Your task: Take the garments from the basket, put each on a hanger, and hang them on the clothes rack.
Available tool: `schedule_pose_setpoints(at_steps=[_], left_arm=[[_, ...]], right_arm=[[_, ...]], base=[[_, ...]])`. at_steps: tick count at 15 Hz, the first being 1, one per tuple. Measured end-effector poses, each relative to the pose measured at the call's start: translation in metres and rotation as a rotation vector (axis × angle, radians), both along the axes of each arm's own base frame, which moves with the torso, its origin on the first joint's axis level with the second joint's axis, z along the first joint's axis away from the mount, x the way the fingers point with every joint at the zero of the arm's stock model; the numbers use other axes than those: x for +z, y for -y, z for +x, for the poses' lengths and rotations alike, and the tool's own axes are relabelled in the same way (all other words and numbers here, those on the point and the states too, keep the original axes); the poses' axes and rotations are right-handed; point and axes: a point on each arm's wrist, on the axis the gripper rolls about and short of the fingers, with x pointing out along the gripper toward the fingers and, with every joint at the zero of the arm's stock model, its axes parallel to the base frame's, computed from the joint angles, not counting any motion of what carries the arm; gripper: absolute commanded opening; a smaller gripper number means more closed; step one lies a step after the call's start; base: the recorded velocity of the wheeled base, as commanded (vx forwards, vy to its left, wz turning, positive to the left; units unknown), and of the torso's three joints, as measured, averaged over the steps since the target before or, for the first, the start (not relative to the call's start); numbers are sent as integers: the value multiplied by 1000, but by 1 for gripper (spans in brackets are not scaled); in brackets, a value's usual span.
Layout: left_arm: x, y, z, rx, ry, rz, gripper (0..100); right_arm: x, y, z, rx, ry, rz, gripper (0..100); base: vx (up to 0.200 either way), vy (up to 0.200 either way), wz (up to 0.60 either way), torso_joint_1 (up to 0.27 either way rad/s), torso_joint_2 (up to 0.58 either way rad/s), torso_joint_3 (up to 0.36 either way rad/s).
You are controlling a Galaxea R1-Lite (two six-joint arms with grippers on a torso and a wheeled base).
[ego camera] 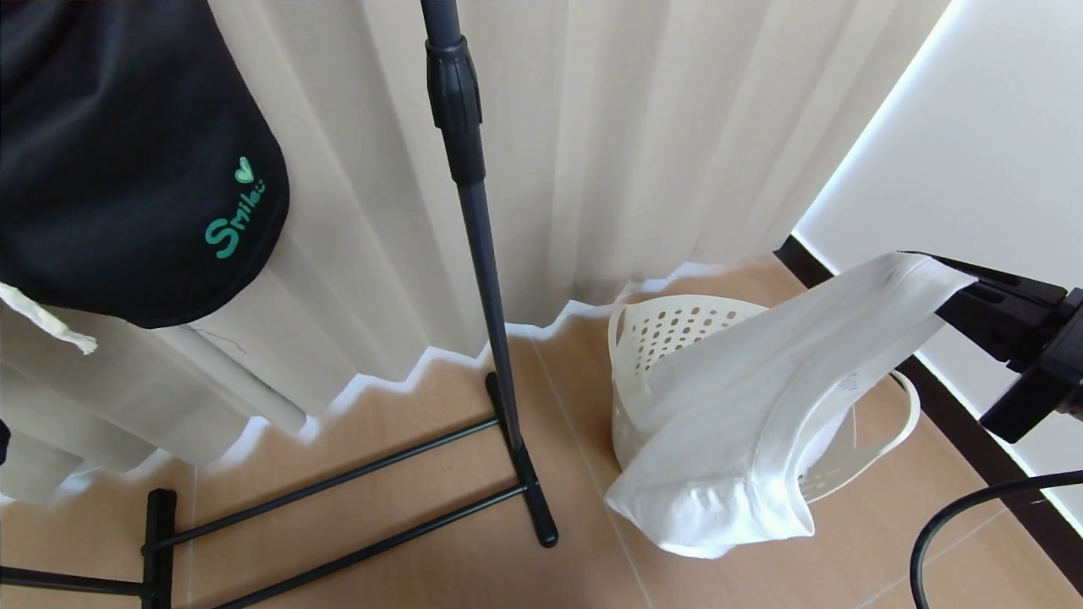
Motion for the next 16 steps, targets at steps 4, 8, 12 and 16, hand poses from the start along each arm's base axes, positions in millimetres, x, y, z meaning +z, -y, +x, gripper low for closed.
schedule_pose_setpoints(at_steps=[4,8,12,16], left_arm=[[0,0,0,0,0,0,100],[0,0,0,0,0,0,100],[0,0,0,0,1,0,100],[0,0,0,0,1,0,100]], right_arm=[[-1,1,1,-4,0,-7,0],[-1,1,1,-5,0,-7,0],[-3,2,0,-5,-4,-9,0],[-3,2,0,-5,-6,-11,0]], base=[[0,0,0,1,-399,-178],[0,0,0,55,-449,-192],[0,0,0,111,-458,-154],[0,0,0,149,-494,-146]])
